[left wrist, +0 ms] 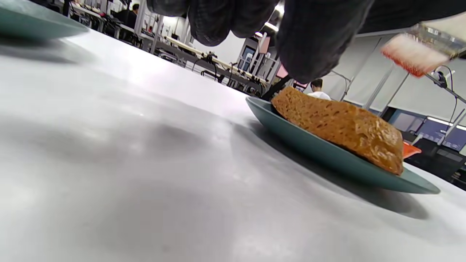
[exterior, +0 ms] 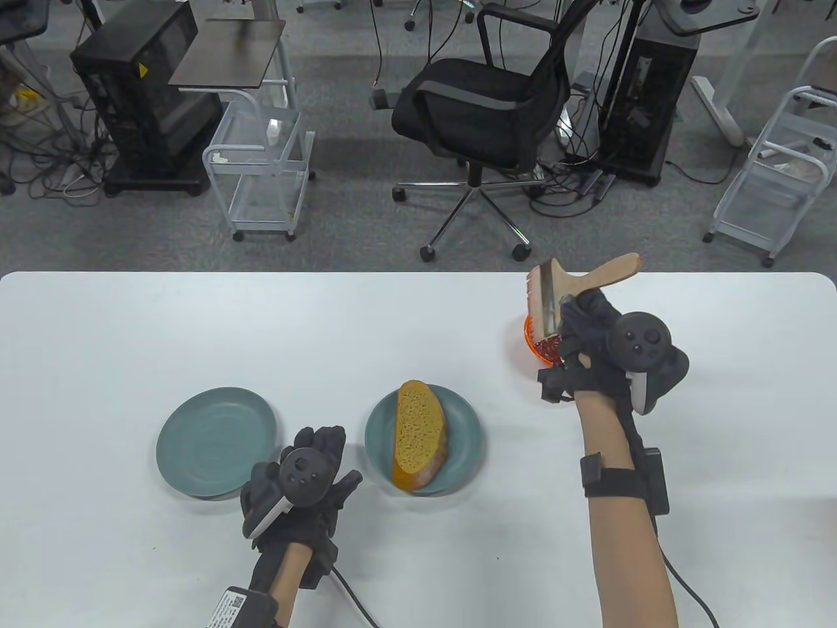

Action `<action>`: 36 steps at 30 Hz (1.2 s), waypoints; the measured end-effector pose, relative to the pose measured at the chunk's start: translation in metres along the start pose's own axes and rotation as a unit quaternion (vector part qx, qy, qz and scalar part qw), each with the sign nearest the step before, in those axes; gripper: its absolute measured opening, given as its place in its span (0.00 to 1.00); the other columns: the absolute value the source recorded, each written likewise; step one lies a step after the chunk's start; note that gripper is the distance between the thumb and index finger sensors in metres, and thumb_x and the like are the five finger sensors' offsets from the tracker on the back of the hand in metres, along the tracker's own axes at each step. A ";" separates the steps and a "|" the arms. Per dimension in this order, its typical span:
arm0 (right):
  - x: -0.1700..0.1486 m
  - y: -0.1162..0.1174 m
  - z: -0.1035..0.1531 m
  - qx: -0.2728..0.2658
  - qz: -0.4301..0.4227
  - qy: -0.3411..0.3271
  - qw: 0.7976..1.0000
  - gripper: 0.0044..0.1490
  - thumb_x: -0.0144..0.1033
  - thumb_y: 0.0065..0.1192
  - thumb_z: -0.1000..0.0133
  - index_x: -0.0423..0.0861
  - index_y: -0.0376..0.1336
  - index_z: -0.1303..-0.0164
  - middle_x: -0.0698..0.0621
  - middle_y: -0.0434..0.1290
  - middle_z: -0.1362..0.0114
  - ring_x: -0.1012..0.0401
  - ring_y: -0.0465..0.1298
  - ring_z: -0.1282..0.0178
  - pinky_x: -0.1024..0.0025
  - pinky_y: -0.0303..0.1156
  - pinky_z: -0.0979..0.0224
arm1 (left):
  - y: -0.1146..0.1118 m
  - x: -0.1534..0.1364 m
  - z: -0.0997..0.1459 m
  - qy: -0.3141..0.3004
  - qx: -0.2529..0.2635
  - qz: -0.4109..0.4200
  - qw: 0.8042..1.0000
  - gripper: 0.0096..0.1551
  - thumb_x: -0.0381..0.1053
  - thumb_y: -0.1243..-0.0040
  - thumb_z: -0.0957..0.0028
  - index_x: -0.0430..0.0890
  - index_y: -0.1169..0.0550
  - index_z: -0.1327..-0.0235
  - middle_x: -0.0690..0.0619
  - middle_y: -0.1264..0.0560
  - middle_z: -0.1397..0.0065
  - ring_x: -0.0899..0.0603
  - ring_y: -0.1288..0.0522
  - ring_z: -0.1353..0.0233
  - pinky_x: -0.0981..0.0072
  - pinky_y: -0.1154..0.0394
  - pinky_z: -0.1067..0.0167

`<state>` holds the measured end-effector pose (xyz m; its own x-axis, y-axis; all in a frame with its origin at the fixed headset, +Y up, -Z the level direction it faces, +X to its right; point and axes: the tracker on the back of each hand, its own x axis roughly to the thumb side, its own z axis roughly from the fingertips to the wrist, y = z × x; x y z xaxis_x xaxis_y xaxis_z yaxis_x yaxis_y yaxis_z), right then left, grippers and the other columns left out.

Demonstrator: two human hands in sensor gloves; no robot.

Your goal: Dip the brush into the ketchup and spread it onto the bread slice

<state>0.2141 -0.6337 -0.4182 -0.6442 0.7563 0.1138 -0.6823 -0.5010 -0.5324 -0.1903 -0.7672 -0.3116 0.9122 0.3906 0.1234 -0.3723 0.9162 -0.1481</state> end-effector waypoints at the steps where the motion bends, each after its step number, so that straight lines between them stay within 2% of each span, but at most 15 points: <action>1: 0.001 0.005 0.011 0.025 -0.016 0.009 1.000 0.30 0.37 0.77 0.47 0.34 0.72 0.40 0.34 0.81 0.47 0.48 0.91 0.58 0.66 0.92 0.61 | -0.001 0.002 -0.005 0.003 -0.011 -0.002 1.000 0.40 0.56 0.38 0.36 0.45 0.41 0.17 0.42 0.42 0.15 0.32 0.50 0.16 0.42 0.53 0.28; 7: -0.002 0.059 0.083 0.166 -0.121 0.093 0.974 0.30 0.38 0.77 0.47 0.34 0.70 0.41 0.34 0.79 0.46 0.48 0.91 0.58 0.67 0.92 0.60 | -0.007 0.014 -0.033 -0.008 -0.035 0.005 0.999 0.35 0.54 0.38 0.35 0.49 0.38 0.18 0.46 0.38 0.15 0.34 0.47 0.16 0.43 0.51 0.28; 12: -0.010 0.092 0.114 0.184 -0.130 0.134 0.965 0.30 0.36 0.75 0.45 0.32 0.68 0.41 0.32 0.77 0.46 0.47 0.91 0.58 0.66 0.92 0.60 | -0.016 0.020 -0.036 -0.017 -0.052 -0.028 0.998 0.32 0.54 0.42 0.34 0.51 0.36 0.18 0.47 0.38 0.15 0.34 0.47 0.16 0.41 0.51 0.28; 17: -0.018 0.101 0.125 0.199 -0.154 0.148 0.956 0.30 0.36 0.74 0.45 0.31 0.68 0.41 0.32 0.78 0.46 0.47 0.91 0.58 0.67 0.92 0.61 | -0.021 0.022 -0.036 -0.020 -0.068 -0.042 0.997 0.29 0.54 0.45 0.33 0.50 0.32 0.19 0.44 0.41 0.14 0.31 0.49 0.16 0.38 0.51 0.28; 21: -0.025 0.105 0.128 0.196 -0.140 0.132 0.961 0.30 0.36 0.74 0.45 0.32 0.68 0.41 0.32 0.77 0.46 0.47 0.91 0.58 0.67 0.92 0.60 | -0.023 0.021 -0.036 -0.016 -0.077 -0.032 0.996 0.27 0.54 0.47 0.32 0.50 0.30 0.20 0.45 0.43 0.14 0.31 0.50 0.16 0.38 0.52 0.28; 23: -0.026 0.101 0.124 0.184 -0.136 0.128 0.965 0.30 0.35 0.75 0.46 0.31 0.68 0.41 0.31 0.77 0.46 0.46 0.90 0.58 0.65 0.92 0.60 | -0.023 0.020 -0.035 -0.014 -0.077 -0.029 0.996 0.27 0.54 0.47 0.32 0.51 0.30 0.20 0.45 0.43 0.14 0.31 0.49 0.16 0.38 0.52 0.28; 27: -0.026 0.084 0.113 0.126 -0.048 0.059 0.989 0.30 0.36 0.74 0.45 0.32 0.68 0.41 0.32 0.78 0.46 0.48 0.91 0.58 0.68 0.92 0.61 | -0.023 0.018 -0.034 -0.012 -0.078 -0.021 0.997 0.27 0.55 0.47 0.32 0.51 0.30 0.20 0.45 0.42 0.14 0.32 0.48 0.16 0.38 0.51 0.28; 29: -0.023 0.081 0.113 0.119 -0.060 0.058 0.989 0.30 0.37 0.74 0.45 0.32 0.68 0.41 0.33 0.78 0.46 0.48 0.91 0.58 0.68 0.92 0.60 | -0.023 0.018 -0.034 -0.011 -0.078 -0.020 0.997 0.28 0.55 0.47 0.32 0.51 0.30 0.20 0.44 0.42 0.14 0.32 0.48 0.16 0.38 0.51 0.28; 36: -0.014 0.108 0.130 0.199 -0.126 0.092 0.967 0.30 0.36 0.74 0.45 0.32 0.68 0.40 0.32 0.78 0.46 0.48 0.91 0.58 0.67 0.92 0.60 | -0.024 0.017 -0.033 -0.008 -0.077 -0.018 0.997 0.28 0.55 0.48 0.32 0.51 0.31 0.20 0.44 0.42 0.15 0.32 0.48 0.16 0.38 0.51 0.28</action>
<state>0.1045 -0.7531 -0.3683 -0.3931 0.9191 0.0274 -0.9122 -0.3861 -0.1372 -0.1603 -0.7855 -0.3379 0.9209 0.3610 0.1470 -0.3081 0.9052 -0.2928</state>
